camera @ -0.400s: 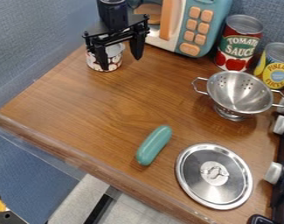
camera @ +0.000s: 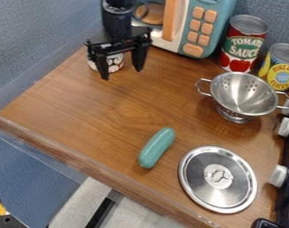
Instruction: Move the silver colander to the bottom left of the table
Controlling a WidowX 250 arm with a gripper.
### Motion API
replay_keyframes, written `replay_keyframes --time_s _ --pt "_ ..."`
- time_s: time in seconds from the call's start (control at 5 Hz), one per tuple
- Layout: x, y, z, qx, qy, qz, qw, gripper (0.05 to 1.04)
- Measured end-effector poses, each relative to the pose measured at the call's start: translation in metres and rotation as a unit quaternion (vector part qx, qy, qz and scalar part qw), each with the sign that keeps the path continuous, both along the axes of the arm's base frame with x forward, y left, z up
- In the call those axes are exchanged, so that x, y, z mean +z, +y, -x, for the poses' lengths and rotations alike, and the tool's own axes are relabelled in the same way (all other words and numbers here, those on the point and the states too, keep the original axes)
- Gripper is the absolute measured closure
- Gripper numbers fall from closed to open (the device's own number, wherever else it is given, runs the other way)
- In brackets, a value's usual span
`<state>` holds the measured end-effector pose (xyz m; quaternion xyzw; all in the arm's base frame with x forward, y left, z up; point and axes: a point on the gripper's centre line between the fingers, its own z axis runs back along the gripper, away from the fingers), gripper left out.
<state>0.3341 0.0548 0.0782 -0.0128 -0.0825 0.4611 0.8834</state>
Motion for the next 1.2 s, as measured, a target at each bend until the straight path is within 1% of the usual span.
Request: replay_keyframes --time_s 0.2,0.4,0.6,0.8,1.0,1.2 --pt "0.016 -0.014 0.004 -0.033 -0.005 0.003 0.9995 0.083" --pt "0.041 -0.046 0.018 -0.098 -0.089 0.029 0.9908 0.083" --pt "0.028 -0.064 0.036 -0.161 -0.117 0.118 0.9729 0.083" --pt "0.020 -0.085 0.032 -0.216 -0.136 0.141 0.9566 0.083" --pt "0.002 -0.098 0.023 -0.236 -0.126 0.154 0.9512 0.083" --pt "0.003 -0.109 0.015 -0.241 -0.139 0.146 0.9493 0.083"
